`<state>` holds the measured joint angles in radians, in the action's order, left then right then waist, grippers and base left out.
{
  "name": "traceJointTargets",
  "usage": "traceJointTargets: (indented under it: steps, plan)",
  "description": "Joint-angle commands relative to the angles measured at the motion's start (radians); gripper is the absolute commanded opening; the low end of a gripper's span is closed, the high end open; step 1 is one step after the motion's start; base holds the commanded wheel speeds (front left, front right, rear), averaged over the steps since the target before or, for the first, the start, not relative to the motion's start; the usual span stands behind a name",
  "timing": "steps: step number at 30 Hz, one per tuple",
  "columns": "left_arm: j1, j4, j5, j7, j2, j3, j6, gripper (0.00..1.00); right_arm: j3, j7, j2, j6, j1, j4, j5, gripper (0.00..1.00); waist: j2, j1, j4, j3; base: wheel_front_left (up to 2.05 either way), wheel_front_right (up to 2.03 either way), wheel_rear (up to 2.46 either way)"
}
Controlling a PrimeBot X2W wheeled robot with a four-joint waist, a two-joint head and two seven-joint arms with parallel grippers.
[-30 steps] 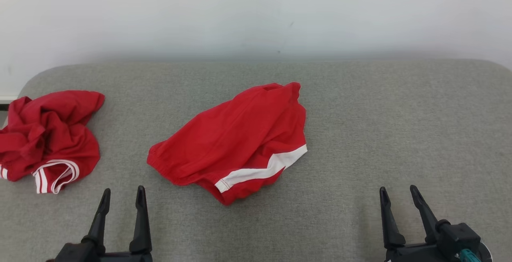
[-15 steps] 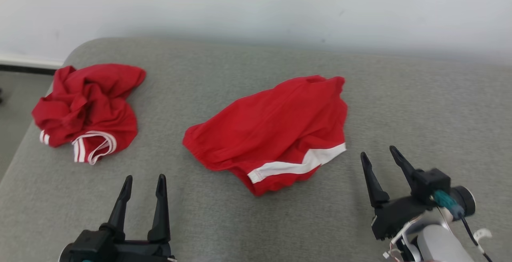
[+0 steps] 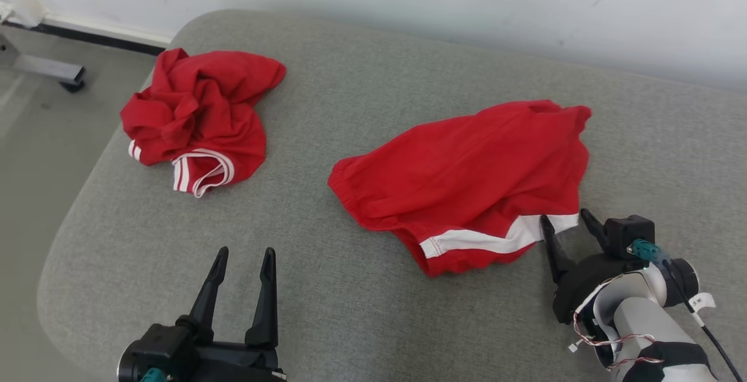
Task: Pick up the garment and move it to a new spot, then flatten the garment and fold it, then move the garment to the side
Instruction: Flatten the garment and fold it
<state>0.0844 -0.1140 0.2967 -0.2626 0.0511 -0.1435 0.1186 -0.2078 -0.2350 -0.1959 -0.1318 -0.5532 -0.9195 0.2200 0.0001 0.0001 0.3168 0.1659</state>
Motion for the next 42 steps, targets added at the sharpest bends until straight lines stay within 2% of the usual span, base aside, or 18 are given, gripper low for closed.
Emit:
traceJointTargets:
  steps: [1, 2, 3, 4, 8, 11, 20, 27, 35, 38, 42]
  plan:
    - [0.011, -0.001, 0.004, -0.003, -0.001, -0.008, -0.004, 1.00, -0.003, -0.003, 0.006, 0.002, -0.020, -0.041, 0.016, 1.00, -0.0001, -0.0001, 0.023, 0.017, 0.00, 0.00, 0.00]
    - [0.012, -0.001, 0.007, -0.003, -0.001, -0.011, -0.006, 1.00, -0.005, -0.005, 0.011, 0.002, -0.028, -0.062, 0.029, 1.00, -0.0001, -0.0001, 0.024, 0.019, 0.00, 0.00, 0.00]
    - [0.013, 0.000, 0.009, -0.003, -0.001, -0.014, -0.009, 1.00, -0.010, -0.007, 0.014, 0.002, -0.038, -0.076, 0.037, 0.22, -0.0001, -0.0001, 0.024, 0.020, 0.00, 0.00, 0.00]
    - [0.014, 0.001, 0.010, -0.003, -0.001, -0.015, -0.012, 1.00, -0.018, -0.009, 0.017, 0.002, -0.047, -0.090, 0.043, 0.00, -0.0001, -0.0001, 0.021, 0.021, 0.00, 0.00, 0.00]
    - [0.010, -0.002, 0.009, -0.003, -0.001, -0.016, -0.011, 1.00, -0.036, -0.024, 0.016, 0.002, -0.057, -0.105, 0.066, 0.00, -0.0001, -0.0001, -0.005, 0.016, 0.00, 0.00, 0.00]
    - [-0.006, -0.006, 0.004, -0.003, 0.000, -0.008, -0.015, 1.00, -0.036, -0.031, 0.013, 0.002, -0.036, -0.052, 0.076, 0.00, -0.0001, -0.0001, -0.037, -0.004, 0.00, 0.00, 0.00]
    - [-0.049, -0.013, 0.002, -0.003, 0.000, 0.005, -0.014, 1.00, 0.013, -0.031, -0.005, 0.002, 0.215, 0.266, 0.038, 0.00, -0.0001, -0.0001, -0.159, -0.059, 0.00, 0.00, 0.00]
    - [-0.054, -0.013, 0.000, -0.003, 0.000, 0.004, -0.013, 1.00, 0.104, -0.012, 0.007, 0.002, 0.429, 0.474, -0.003, 0.00, -0.0001, -0.0001, -0.207, -0.071, 0.00, 0.00, 0.00]
    - [-0.055, -0.021, 0.002, -0.003, 0.000, -0.008, -0.009, 1.00, 0.151, 0.086, 0.030, 0.002, 0.536, 0.683, -0.042, 0.00, -0.0001, -0.0001, -0.199, -0.078, 0.00, 0.00, 0.00]
    - [-0.053, -0.022, 0.006, -0.003, 0.000, -0.016, -0.009, 1.00, 0.140, 0.111, 0.019, 0.002, 0.507, 0.700, -0.055, 0.00, -0.0001, -0.0001, -0.175, -0.081, 0.00, 0.00, 0.00]
    - [-0.044, -0.022, 0.014, -0.003, 0.000, -0.030, -0.016, 1.00, 0.112, 0.136, 0.003, 0.002, 0.435, 0.656, -0.074, 0.00, -0.0001, -0.0001, -0.132, -0.077, 0.00, 0.00, 0.00]
